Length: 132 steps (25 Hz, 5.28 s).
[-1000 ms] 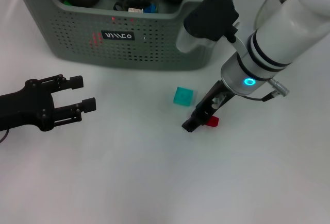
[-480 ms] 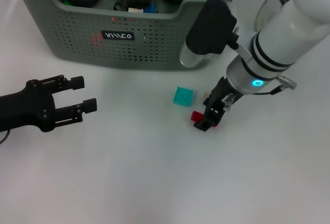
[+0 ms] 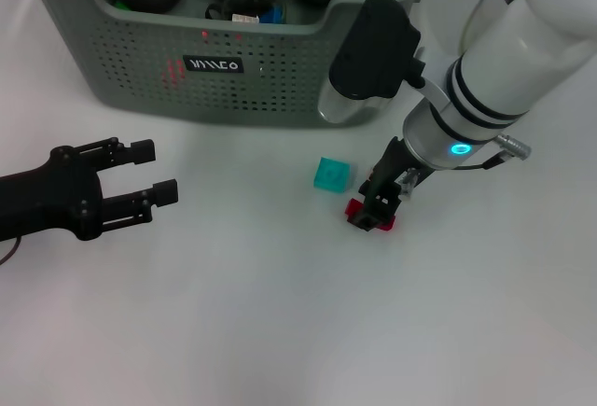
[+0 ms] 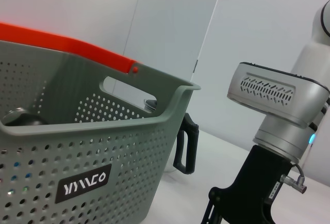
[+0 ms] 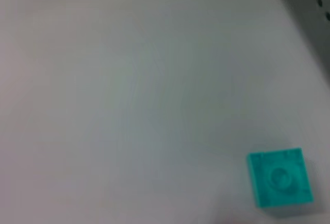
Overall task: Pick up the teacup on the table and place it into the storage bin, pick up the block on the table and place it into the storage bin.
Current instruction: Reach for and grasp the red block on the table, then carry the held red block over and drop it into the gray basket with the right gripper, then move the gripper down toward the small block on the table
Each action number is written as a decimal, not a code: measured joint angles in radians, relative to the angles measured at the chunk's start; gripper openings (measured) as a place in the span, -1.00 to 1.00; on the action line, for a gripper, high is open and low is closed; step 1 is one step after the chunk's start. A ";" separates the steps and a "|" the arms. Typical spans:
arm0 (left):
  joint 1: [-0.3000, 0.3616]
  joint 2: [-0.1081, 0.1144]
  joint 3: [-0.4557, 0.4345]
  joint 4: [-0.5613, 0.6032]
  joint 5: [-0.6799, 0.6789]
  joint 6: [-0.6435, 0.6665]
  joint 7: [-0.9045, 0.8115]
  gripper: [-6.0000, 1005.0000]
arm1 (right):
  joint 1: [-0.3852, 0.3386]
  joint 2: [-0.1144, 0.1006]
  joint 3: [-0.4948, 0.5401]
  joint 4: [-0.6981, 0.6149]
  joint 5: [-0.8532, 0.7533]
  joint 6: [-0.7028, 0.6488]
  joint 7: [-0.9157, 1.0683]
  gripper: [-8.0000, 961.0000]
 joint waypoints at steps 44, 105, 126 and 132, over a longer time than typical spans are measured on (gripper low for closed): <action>-0.002 0.004 -0.027 0.001 -0.004 -0.002 0.000 0.45 | -0.145 -0.013 0.569 -0.360 0.254 -0.369 -0.204 -0.58; -0.047 0.009 -0.114 0.010 -0.007 -0.001 -0.010 0.45 | -0.376 -0.116 0.738 -0.484 0.519 -0.671 -0.517 0.72; -0.047 -0.005 -0.124 0.001 -0.007 -0.009 -0.005 0.45 | 0.027 -0.009 0.348 -0.264 -0.190 -0.500 -0.228 0.71; -0.047 -0.009 -0.128 -0.002 -0.007 -0.008 -0.004 0.45 | 0.098 -0.005 0.265 -0.063 -0.194 -0.349 -0.206 0.71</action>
